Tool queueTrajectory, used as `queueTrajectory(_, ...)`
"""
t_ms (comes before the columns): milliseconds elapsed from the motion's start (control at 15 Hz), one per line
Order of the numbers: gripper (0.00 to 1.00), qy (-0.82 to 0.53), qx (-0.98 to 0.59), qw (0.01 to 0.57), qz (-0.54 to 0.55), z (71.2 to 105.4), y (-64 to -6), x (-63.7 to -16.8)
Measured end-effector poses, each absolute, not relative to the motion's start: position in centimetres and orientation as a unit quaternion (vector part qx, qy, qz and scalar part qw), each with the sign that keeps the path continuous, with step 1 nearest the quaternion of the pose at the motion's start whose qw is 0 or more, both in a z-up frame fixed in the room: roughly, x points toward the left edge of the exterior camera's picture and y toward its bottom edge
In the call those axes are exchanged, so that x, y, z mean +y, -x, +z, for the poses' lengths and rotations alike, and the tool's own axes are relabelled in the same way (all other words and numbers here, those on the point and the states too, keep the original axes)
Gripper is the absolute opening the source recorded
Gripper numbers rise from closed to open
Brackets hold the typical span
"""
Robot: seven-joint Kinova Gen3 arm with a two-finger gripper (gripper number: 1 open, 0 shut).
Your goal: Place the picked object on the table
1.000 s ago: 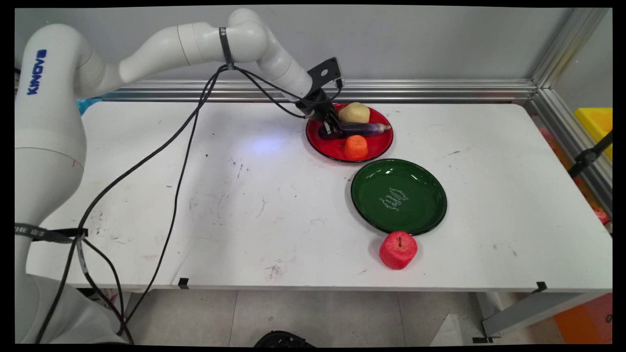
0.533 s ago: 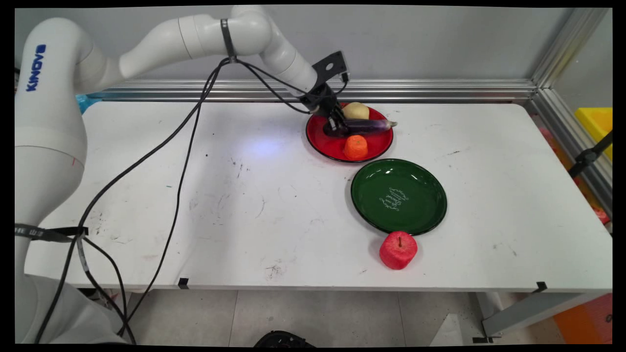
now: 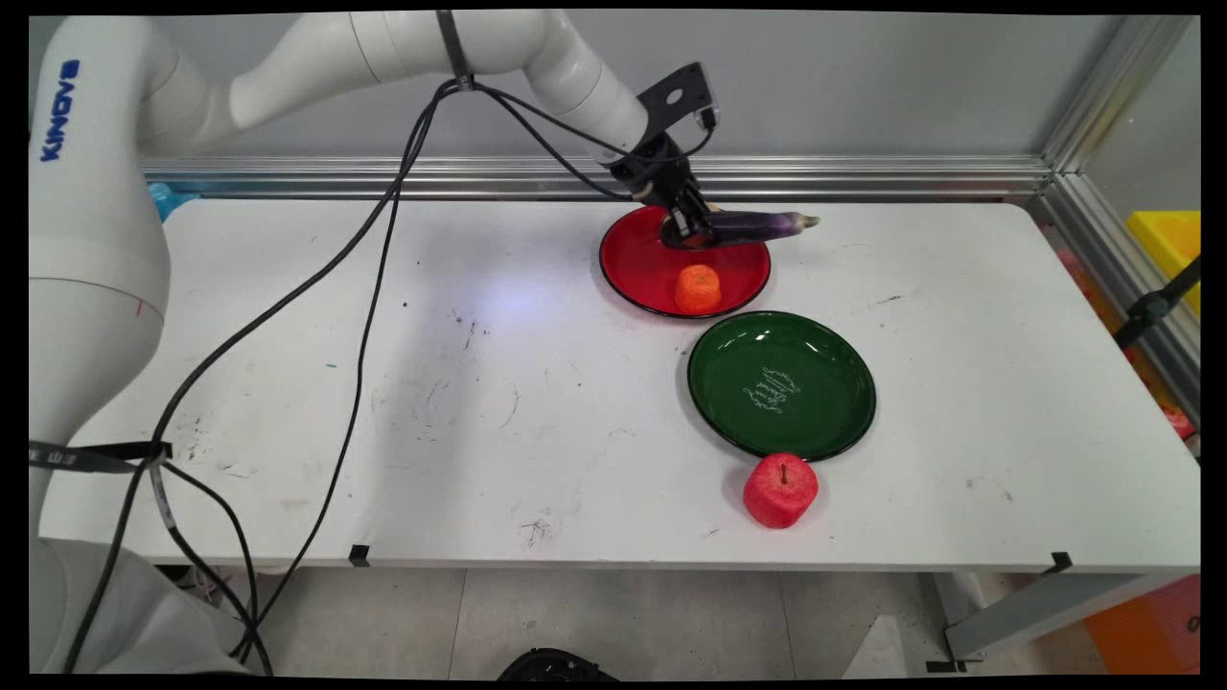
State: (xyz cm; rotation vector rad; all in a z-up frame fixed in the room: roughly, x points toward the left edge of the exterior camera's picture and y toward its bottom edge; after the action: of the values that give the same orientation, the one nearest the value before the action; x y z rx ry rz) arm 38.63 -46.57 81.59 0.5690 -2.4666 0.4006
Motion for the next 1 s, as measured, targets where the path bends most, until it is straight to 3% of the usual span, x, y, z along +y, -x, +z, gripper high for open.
queueTrajectory(467, 0.00, -0.216, -0.924, 0.285, 0.137, 83.8, -37.0, -42.8)
queueTrajectory(1000, 0.00, -0.240, -0.927, 0.258, 0.128, 83.9, -40.7, -35.9)
